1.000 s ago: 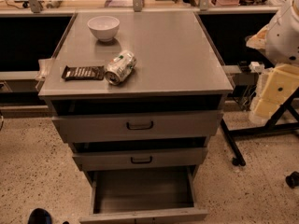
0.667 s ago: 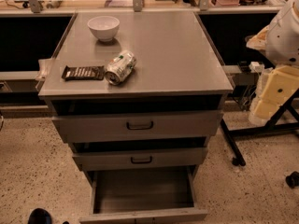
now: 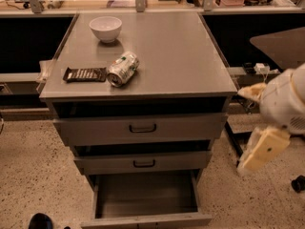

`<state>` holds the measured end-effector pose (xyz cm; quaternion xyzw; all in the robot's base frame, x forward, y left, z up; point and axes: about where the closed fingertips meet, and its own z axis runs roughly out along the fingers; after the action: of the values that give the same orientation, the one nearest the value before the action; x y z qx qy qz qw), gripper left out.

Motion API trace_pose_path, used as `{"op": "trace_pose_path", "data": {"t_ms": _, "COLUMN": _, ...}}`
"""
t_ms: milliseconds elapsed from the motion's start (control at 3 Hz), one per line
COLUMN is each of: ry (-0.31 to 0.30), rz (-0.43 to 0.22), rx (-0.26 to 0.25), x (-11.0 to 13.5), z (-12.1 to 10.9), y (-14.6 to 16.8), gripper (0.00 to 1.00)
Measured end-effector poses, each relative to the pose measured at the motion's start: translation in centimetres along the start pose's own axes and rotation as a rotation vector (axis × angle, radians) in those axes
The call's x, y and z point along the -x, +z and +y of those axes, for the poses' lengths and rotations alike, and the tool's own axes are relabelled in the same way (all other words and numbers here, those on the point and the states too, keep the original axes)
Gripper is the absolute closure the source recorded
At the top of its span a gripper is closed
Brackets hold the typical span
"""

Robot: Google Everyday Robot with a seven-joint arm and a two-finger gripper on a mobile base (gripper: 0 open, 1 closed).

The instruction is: Close bottom drawer

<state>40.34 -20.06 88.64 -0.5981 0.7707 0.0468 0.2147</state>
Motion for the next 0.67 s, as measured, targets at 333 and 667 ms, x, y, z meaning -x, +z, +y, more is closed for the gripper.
{"op": "trace_pose_path", "data": {"t_ms": 333, "ry": 0.022, "rz": -0.021, "rx": 0.033, "x": -1.16, "z": 2.03, "y": 1.96, "gripper": 0.0}}
{"op": "trace_pose_path", "data": {"t_ms": 667, "ry": 0.021, "rz": -0.017, "rx": 0.035, "x": -1.17, "z": 2.02, "y": 1.98, "gripper": 0.0}}
